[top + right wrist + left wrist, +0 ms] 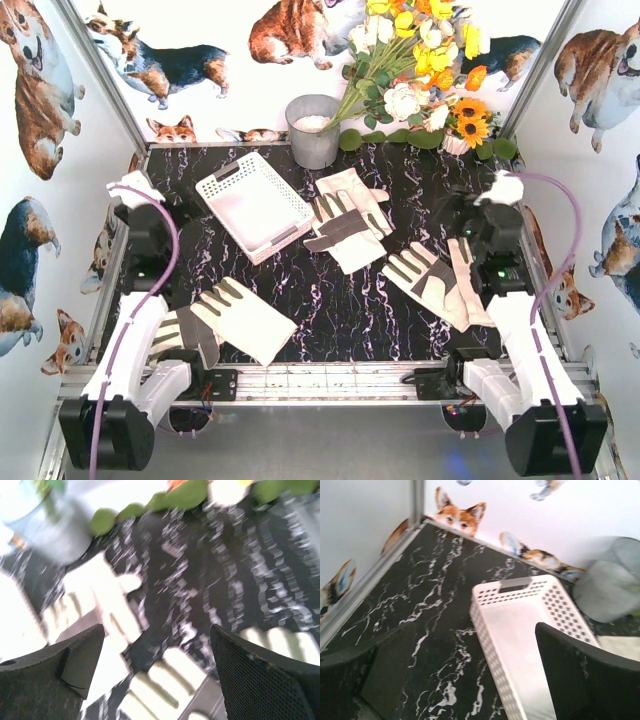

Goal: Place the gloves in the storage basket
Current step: Move the glove to the center of the board.

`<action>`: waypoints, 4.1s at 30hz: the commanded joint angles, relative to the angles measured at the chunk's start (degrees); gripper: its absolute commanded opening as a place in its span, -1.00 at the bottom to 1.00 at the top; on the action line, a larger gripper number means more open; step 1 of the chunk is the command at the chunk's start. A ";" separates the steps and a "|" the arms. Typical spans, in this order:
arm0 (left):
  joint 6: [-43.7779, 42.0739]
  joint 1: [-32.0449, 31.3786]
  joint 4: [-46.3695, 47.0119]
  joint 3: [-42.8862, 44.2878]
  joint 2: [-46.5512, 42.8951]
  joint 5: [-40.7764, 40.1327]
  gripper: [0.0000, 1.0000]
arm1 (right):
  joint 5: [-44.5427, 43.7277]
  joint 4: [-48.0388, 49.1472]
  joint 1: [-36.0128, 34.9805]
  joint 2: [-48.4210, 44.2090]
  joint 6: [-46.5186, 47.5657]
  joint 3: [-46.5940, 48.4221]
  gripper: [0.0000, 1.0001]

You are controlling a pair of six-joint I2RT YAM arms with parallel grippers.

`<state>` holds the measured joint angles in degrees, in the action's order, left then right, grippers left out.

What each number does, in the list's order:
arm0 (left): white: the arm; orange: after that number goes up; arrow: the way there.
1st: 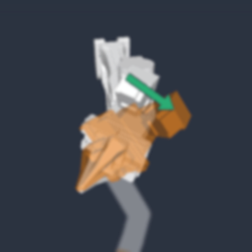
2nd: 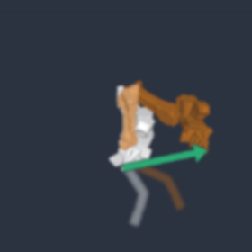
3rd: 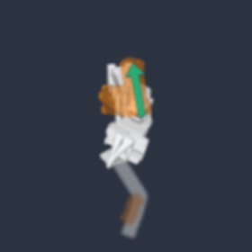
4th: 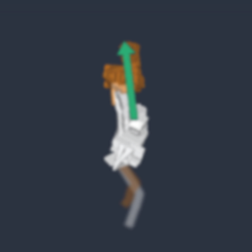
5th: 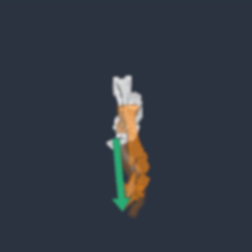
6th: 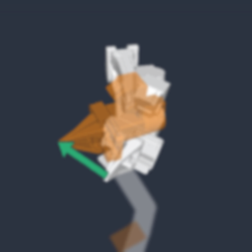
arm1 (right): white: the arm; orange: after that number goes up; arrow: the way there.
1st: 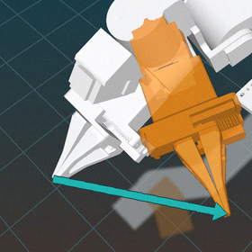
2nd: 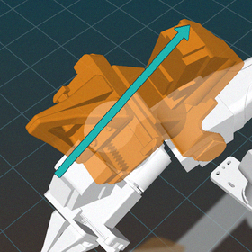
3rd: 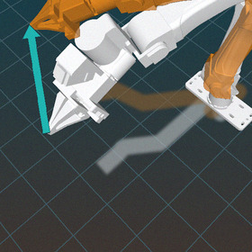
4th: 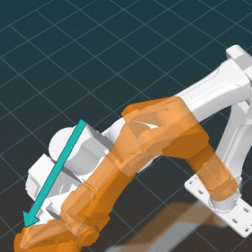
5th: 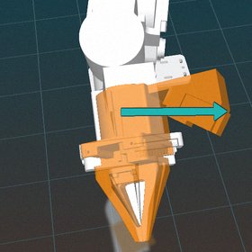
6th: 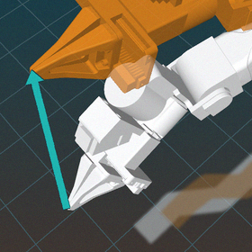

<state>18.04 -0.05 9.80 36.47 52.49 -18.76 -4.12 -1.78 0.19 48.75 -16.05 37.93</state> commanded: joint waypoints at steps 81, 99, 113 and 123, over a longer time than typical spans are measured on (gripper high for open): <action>-6.63 -3.43 -20.54 10.60 7.77 29.77 0.99 | 38.52 -17.06 -11.63 48.60 -12.02 18.14 -1.00; 29.80 -29.47 -12.64 -8.37 -1.75 28.73 0.43 | 38.20 -30.01 -21.65 19.50 -22.70 4.29 -1.00; 37.50 -40.39 -12.78 -13.58 7.78 15.94 0.03 | 20.91 -32.20 -31.78 15.67 -32.82 -6.73 -1.00; 37.94 -40.53 -7.23 -15.35 13.08 23.18 -0.16 | 18.83 -32.21 -31.91 15.67 -33.69 -6.83 -1.00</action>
<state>55.42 -40.07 -1.96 21.50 62.85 -0.19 16.99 -35.79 -31.46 65.71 -48.64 30.89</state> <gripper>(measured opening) 0.459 0.024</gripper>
